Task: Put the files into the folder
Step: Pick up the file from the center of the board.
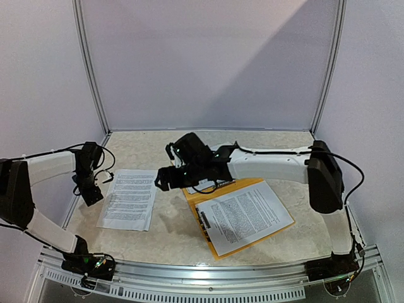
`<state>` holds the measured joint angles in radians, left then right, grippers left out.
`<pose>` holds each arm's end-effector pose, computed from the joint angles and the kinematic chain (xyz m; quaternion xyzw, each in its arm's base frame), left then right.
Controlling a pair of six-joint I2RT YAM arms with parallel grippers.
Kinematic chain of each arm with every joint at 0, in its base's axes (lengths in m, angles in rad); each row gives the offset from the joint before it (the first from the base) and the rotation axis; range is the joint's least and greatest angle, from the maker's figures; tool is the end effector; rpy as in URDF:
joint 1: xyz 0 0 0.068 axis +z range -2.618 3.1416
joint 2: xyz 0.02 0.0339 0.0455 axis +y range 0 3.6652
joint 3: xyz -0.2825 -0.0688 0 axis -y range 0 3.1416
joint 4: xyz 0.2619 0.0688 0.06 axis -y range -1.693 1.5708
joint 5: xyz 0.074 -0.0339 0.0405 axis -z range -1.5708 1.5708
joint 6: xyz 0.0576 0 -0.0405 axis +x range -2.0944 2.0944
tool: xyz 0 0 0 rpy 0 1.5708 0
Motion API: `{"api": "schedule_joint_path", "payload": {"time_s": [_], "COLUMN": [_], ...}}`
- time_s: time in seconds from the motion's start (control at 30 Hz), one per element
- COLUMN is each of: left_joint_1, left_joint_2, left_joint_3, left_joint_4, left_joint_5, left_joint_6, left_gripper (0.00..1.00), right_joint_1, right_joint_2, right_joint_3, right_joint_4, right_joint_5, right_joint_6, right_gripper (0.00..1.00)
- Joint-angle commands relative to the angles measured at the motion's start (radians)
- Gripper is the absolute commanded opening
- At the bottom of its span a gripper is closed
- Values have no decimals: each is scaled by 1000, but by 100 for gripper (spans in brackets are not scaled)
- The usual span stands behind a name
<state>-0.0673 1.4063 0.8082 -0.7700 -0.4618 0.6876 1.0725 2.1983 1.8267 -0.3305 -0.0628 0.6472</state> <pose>0.2504 0.0088 0.1713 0.3354 0.9088 0.2469 0.0243 0.2607 0.4867 0.2181 -0.2043 0.8835 0.3373 0.2529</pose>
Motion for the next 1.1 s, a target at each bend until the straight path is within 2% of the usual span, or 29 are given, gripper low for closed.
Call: {"api": "schedule_joint_path", "payload": {"time_s": [0.0,0.2,0.33,0.57,1.07], "left_joint_1": [-75,-163,-206,-247,-259], "left_joint_2": [40,87,105,120,127], "left_joint_3": [-75,-111,-110,-107,-81], "left_joint_4": [132,172,177,169,139], "left_joint_5": [-71,-75,-66,-54,35], "left_joint_6": [25,6,-9,-23,-69], "left_gripper": [87,87,87,87,87], "right_joint_1": [8,46,48,53,52], "right_joint_2": [75,210,302,317,402], "right_joint_3": [37,133,140,132,134], "right_joint_4": [-43,13,81,90,353], "right_joint_5": [-30,-145,-186,-111,-249], "right_joint_6": [178,295,412,470,671], "right_gripper": [83,81,79,79,79]}}
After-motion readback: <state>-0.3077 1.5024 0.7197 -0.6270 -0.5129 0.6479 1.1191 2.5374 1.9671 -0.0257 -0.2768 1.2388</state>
